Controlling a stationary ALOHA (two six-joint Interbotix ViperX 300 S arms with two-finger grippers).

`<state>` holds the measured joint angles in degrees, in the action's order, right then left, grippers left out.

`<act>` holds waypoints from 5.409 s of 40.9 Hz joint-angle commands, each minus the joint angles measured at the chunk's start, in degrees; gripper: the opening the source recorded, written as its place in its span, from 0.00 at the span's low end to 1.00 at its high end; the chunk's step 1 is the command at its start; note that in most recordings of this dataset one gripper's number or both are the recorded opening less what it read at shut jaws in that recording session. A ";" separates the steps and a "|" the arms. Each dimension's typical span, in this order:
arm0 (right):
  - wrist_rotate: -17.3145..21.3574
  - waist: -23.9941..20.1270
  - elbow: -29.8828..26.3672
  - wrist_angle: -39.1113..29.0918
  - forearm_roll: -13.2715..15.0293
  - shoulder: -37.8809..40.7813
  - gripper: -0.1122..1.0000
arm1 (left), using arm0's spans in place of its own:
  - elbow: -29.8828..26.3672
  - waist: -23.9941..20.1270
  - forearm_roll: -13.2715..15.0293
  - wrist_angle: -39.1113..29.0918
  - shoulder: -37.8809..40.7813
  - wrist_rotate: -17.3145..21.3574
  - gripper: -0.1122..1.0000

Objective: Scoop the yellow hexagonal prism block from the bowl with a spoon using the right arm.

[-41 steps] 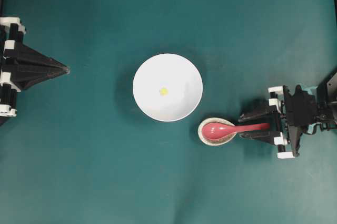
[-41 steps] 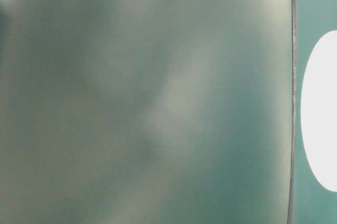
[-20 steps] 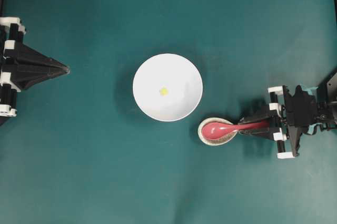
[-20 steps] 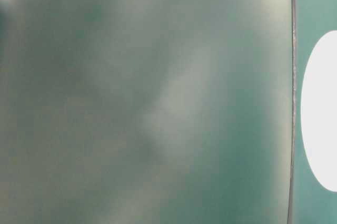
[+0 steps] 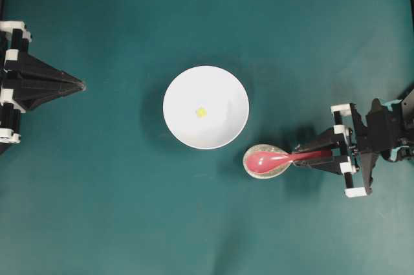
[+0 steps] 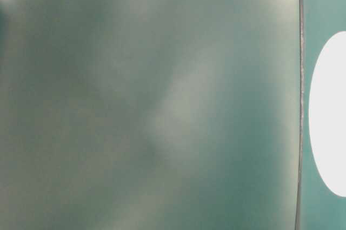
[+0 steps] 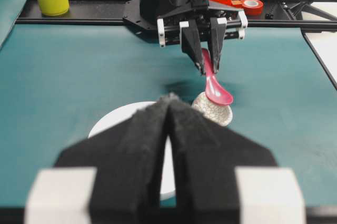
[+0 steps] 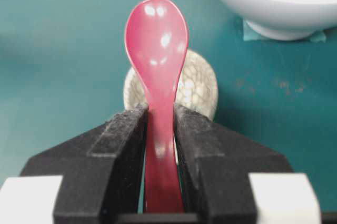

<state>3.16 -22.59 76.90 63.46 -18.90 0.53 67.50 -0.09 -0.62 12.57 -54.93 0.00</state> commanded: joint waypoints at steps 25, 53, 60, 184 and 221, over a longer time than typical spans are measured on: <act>-6.86 10.02 -13.80 -39.46 -0.18 -21.97 0.31 | -1.05 0.00 -0.18 -3.96 0.09 -0.35 0.09; -4.66 26.72 -38.94 -85.78 -0.09 -17.75 0.31 | -1.32 -0.09 -0.18 -5.98 -0.79 -1.41 0.09; -1.41 28.21 -44.38 -93.25 1.32 -12.92 0.31 | -1.32 -0.09 -0.18 -5.98 -0.88 -1.67 0.09; 26.02 13.01 -31.64 -92.02 12.30 -18.28 0.31 | -1.23 -0.09 -0.18 -5.89 -0.79 -1.67 0.09; 25.84 13.01 -30.23 -92.29 13.10 -18.28 0.31 | -1.23 -0.09 -0.18 -5.98 -0.35 -1.76 0.09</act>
<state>29.09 -9.40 47.20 -29.09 -6.06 -16.96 67.50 -0.09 -0.70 6.24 -55.72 -1.67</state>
